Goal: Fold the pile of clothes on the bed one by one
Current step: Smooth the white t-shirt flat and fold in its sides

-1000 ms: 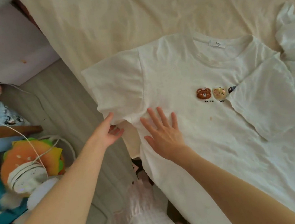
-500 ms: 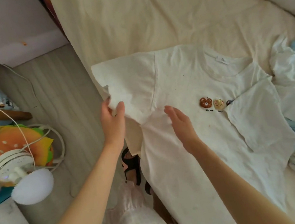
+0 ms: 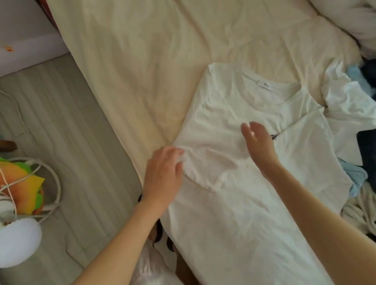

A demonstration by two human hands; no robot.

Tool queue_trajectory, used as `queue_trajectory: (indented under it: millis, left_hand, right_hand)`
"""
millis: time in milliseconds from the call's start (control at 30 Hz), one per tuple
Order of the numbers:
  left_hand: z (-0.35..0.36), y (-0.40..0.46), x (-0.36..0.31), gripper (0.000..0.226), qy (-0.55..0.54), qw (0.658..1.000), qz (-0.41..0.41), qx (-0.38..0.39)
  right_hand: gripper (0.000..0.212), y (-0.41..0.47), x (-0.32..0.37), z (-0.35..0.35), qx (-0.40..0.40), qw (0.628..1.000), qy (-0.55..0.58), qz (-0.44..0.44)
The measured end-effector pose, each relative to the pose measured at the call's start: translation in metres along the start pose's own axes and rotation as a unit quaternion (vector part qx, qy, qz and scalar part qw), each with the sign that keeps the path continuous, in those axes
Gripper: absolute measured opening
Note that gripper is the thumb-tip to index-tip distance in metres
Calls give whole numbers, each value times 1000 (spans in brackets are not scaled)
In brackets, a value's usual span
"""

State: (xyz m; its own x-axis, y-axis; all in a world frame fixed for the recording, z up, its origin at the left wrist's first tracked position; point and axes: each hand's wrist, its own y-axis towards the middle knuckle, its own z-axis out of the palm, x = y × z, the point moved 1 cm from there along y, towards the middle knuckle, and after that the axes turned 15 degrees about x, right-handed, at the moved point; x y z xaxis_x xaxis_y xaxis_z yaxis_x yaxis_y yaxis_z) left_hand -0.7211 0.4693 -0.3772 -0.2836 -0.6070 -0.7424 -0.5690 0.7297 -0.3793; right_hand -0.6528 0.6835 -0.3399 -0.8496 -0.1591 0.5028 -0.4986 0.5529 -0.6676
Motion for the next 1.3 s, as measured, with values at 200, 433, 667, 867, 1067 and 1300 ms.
queue_trajectory:
  millis: [200,433,667,867,1067,1300]
  left_hand:
    - [1,20,24,29,-198,972,-113,56]
    - [7,18,32,16,-273,945,-169,56]
    - [6,7,46,22,-316,928,-196,21]
    - [7,15,50,22,-358,907,-212,66]
    - [4,13,48,24,-427,875,-208,91]
    - [13,6,58,17,-455,858,-209,120]
  right_hand:
    - [59,75,60,14,35,978,-185,-88]
    - [19,107,96,9,118,984,-86,-106]
    - [11,126,125,28,100,981,-80,-149]
    - [19,120,119,42,10,979,-86,-184]
    - [25,62,78,50,-142,919,-222,-294]
    - [70,61,41,90,74,871,-440,-207]
